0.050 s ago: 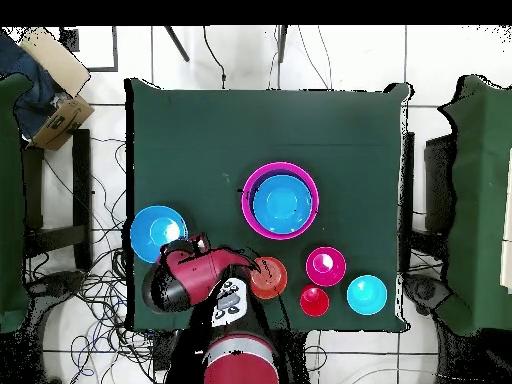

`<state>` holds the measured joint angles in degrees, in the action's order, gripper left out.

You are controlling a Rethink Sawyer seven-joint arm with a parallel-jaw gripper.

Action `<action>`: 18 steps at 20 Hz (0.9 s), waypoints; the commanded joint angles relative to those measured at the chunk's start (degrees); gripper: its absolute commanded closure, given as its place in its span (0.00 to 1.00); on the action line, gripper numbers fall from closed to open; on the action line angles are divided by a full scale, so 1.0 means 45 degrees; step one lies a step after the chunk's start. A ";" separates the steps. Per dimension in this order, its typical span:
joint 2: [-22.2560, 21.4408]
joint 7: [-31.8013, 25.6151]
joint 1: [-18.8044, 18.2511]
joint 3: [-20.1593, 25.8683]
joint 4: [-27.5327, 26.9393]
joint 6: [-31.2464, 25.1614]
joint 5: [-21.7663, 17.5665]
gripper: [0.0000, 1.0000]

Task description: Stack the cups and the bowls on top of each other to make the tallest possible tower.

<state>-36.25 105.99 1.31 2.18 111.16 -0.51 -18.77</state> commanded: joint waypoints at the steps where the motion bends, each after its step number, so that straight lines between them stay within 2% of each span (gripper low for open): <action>1: 0.0355 0.1413 0.0271 -0.0013 -0.1051 -0.0187 0.0207 0.00; 4: 0.0505 0.1484 0.0322 -0.0115 -0.0875 0.0371 0.0028 0.00; 11: 0.0561 0.1415 0.0227 -0.0076 -0.0939 0.0372 -0.0013 0.00; 15: 0.0711 0.1621 0.0404 -0.0161 -0.0838 0.0894 0.0018 0.00; 18: 0.0772 0.1746 0.0843 -0.0424 -0.1109 0.0598 0.0359 0.00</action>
<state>-34.49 105.99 2.29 -0.73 110.32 -0.16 -18.77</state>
